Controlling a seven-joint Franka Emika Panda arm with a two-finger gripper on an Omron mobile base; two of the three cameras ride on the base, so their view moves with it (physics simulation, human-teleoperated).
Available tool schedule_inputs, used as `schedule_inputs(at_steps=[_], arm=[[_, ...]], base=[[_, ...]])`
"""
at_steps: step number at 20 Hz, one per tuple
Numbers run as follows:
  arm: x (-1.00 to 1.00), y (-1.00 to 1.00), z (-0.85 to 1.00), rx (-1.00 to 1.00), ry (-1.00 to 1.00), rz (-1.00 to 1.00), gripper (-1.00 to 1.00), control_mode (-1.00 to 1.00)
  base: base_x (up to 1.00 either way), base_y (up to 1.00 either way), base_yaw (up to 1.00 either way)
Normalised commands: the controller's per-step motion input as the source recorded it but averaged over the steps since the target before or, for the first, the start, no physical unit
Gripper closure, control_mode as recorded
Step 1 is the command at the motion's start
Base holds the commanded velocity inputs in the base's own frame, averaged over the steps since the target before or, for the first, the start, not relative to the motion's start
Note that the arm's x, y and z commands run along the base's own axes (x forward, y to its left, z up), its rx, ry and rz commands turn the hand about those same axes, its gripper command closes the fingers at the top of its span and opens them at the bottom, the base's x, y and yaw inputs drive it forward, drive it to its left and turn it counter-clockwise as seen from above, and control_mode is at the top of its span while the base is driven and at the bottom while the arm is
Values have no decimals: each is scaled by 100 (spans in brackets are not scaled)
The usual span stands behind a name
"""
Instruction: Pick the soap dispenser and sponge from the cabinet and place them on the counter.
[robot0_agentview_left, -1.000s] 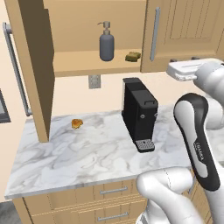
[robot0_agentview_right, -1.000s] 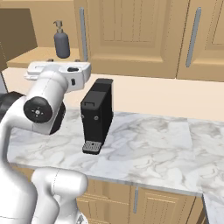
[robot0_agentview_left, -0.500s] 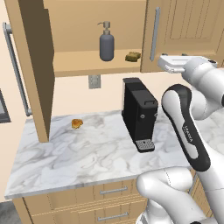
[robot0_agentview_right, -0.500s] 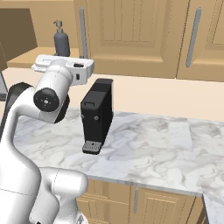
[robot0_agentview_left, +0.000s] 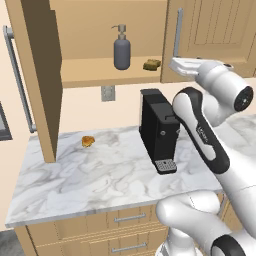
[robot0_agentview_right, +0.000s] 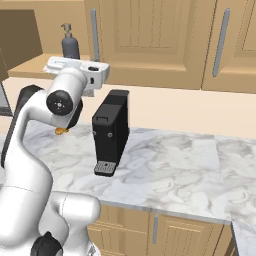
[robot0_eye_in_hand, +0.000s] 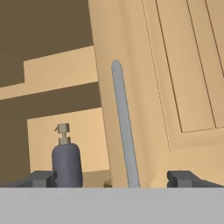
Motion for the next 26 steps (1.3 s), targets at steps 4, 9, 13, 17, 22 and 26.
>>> schedule_inputs(at_steps=[4,9,13,17,22,26], arm=[[60,0,0,2,2,0,-100,-100],[61,0,0,4,3,0,-100,-100],[58,-1,0,4,4,0,-100,-100],[51,-5,0,5,4,0,-100,-100],[44,-5,0,5,3,0,-100,-100],[45,-2,0,4,4,0,-100,-100]], base=[[0,0,0],[0,0,0],[0,0,0],[0,0,0],[0,0,0],[0,0,0]])
